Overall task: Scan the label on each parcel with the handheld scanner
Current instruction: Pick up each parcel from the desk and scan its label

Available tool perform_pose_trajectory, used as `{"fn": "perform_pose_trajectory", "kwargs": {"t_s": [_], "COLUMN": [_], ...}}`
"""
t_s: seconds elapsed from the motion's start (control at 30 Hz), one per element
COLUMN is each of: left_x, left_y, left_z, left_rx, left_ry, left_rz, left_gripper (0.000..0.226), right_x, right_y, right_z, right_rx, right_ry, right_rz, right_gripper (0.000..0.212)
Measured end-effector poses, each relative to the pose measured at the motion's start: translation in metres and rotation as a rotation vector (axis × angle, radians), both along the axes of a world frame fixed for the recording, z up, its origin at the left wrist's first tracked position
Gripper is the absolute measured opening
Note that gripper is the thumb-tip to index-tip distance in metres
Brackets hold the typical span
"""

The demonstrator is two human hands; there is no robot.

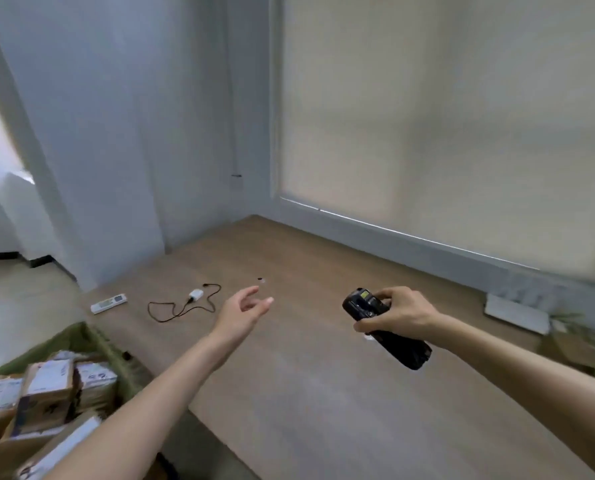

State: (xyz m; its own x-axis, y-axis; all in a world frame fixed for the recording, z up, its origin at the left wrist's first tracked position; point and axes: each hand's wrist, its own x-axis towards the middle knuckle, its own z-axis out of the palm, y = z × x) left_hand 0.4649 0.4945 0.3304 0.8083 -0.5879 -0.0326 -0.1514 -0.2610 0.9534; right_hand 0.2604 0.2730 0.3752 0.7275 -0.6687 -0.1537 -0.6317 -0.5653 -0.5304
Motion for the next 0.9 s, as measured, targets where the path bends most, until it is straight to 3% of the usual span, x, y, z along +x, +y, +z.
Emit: {"fn": "perform_pose_trajectory", "kwargs": {"t_s": [0.27, 0.4, 0.53, 0.7, 0.9], "left_x": [-0.177, -0.283, -0.371, -0.445, -0.488], "left_y": [-0.210, -0.294, -0.363, -0.433, -0.515], "left_z": [0.016, 0.001, -0.015, -0.033, -0.064], "left_rx": [0.004, 0.024, 0.045, 0.106, 0.159], "left_ry": [0.016, 0.018, 0.004, -0.013, -0.020], "left_rz": [-0.356, -0.545, -0.699, -0.807, -0.903], "left_gripper": [0.039, 0.028, 0.041, 0.055, 0.049], "right_x": [-0.250, -0.372, -0.472, -0.552, -0.594], "right_y": [-0.132, -0.175, -0.206, -0.241, -0.289], "right_z": [0.021, 0.012, 0.003, -0.018, -0.056], "right_rx": [-0.010, -0.017, -0.043, -0.037, 0.040], "right_ry": [0.015, 0.058, 0.089, 0.052, 0.077], "right_rz": [-0.344, -0.505, -0.662, -0.871, -0.980], "right_gripper": [0.042, 0.056, 0.065, 0.070, 0.078]}}
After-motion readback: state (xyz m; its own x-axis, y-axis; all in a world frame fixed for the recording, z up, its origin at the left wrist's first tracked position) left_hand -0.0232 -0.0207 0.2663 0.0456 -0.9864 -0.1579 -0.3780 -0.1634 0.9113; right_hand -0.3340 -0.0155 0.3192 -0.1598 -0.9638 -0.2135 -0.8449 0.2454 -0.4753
